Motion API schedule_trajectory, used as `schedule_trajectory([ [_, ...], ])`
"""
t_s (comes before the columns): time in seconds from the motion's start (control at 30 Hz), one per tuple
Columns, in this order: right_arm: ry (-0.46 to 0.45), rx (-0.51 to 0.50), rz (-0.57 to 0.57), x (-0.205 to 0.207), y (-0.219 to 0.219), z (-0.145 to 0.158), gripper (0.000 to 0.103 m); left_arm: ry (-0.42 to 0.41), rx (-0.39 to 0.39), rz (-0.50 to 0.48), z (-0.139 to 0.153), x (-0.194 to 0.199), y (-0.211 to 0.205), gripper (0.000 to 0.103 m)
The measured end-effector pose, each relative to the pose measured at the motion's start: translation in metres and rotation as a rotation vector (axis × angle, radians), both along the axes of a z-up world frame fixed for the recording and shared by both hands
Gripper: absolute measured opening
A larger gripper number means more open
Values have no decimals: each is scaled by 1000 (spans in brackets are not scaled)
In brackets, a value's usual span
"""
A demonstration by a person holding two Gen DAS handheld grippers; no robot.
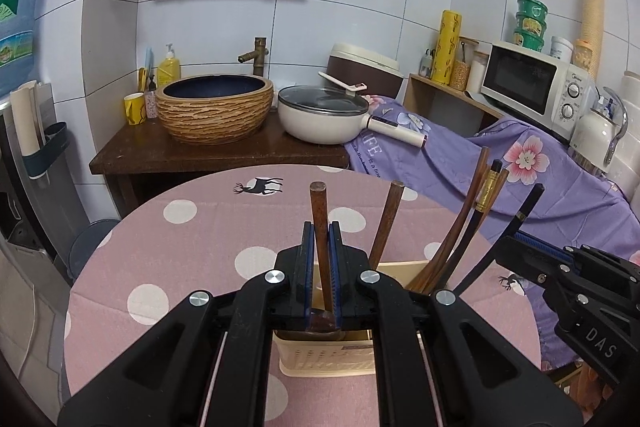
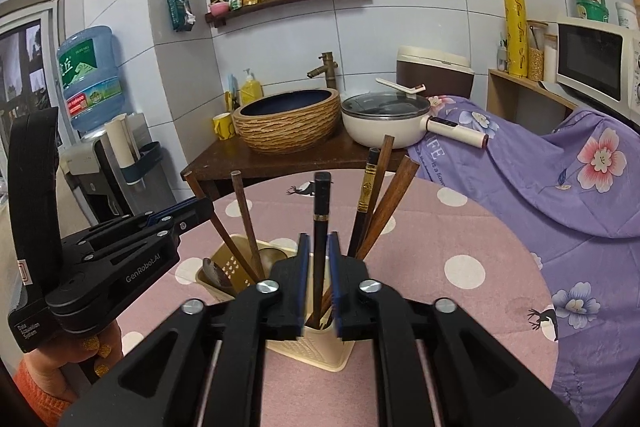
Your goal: Organize utensils
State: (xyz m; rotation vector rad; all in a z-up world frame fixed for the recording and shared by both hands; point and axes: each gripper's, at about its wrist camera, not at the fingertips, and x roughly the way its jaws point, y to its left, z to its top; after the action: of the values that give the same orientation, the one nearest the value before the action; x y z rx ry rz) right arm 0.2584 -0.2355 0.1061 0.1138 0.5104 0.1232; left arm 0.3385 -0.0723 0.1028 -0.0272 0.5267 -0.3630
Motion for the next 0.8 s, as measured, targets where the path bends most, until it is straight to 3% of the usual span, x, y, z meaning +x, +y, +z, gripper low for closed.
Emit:
schedule_trajectory([
  [0.07, -28, -2, -6, -6, -1, 3, 35, -12, -10, -7, 3, -6, 3, 8],
  [0.13, -38, -12, -11, -11, -2, 5, 35, -21, -19, -14, 7, -14, 7, 12],
  [0.2, -51, -6, -12, -22, -5, 6, 37, -46, -41, -16, 12, -28, 14, 39],
  [0.23, -58, -6, -15, -27, -7, 6, 43, -74, -65, -1, 14, -40, 21, 71],
  [0.27, -73, -9, -18, -35, -8, 7, 48, -102, -92, 17, 15, -51, 29, 90],
  [0.37, -97, -23, -36, -61, -10, 5, 60, -134, -155, 46, 12, -83, 51, 94],
  [0.5, -101, -9, -52, -96, -11, -5, 77, -148, -101, 107, -1, -122, 69, 97],
  [0.57, -123, 10, -47, -120, -6, -15, 91, -154, -84, 110, -12, -148, 76, 97],
  [0.8, -144, -59, -63, -189, 28, -54, 97, -141, 46, 124, -53, -223, 80, 97],
])
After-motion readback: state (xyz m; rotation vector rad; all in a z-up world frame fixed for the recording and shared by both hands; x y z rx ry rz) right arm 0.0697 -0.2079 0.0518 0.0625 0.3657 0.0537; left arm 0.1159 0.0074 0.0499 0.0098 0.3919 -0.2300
